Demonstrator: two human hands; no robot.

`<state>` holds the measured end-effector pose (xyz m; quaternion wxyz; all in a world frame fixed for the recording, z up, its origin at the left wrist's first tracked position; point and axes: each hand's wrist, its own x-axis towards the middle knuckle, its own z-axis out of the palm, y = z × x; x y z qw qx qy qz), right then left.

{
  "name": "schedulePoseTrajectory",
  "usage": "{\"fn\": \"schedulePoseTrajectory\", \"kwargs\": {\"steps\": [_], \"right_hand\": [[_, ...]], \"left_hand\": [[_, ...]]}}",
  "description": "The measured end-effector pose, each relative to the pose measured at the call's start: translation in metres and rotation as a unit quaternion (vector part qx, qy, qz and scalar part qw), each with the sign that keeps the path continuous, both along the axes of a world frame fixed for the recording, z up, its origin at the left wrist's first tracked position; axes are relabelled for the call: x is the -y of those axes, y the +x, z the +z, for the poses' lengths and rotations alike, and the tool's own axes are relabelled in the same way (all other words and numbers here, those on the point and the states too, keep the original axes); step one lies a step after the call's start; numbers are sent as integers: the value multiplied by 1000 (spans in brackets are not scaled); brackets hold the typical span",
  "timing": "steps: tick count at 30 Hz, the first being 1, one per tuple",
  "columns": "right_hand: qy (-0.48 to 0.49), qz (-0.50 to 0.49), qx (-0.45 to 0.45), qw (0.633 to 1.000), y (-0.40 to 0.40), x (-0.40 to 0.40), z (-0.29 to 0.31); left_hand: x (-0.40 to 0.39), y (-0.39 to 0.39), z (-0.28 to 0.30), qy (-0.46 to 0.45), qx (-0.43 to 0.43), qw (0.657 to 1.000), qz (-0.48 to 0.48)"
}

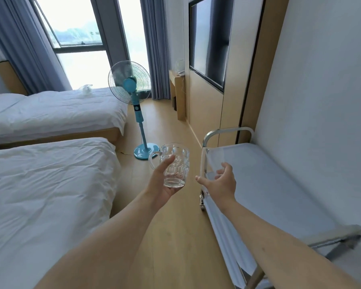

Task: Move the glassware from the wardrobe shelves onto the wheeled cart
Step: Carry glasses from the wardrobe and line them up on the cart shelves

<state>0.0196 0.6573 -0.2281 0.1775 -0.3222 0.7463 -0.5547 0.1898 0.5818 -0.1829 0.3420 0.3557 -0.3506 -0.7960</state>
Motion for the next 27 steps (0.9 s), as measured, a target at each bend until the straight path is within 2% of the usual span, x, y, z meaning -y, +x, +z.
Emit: {"fn": "schedulePoseTrajectory", "kwargs": {"steps": [8,15,27], "right_hand": [[30,-30,8,999,-43,67,-16],[45,-91,5,995,-70,146,-39],[89,-225,57,969,-86,250,-66]], "left_hand": [[81,-50,-22,49,12,999,17],[179,-89,-46,64,38,996,-55],[330,-152,-82,63,157,973,-159]]}}
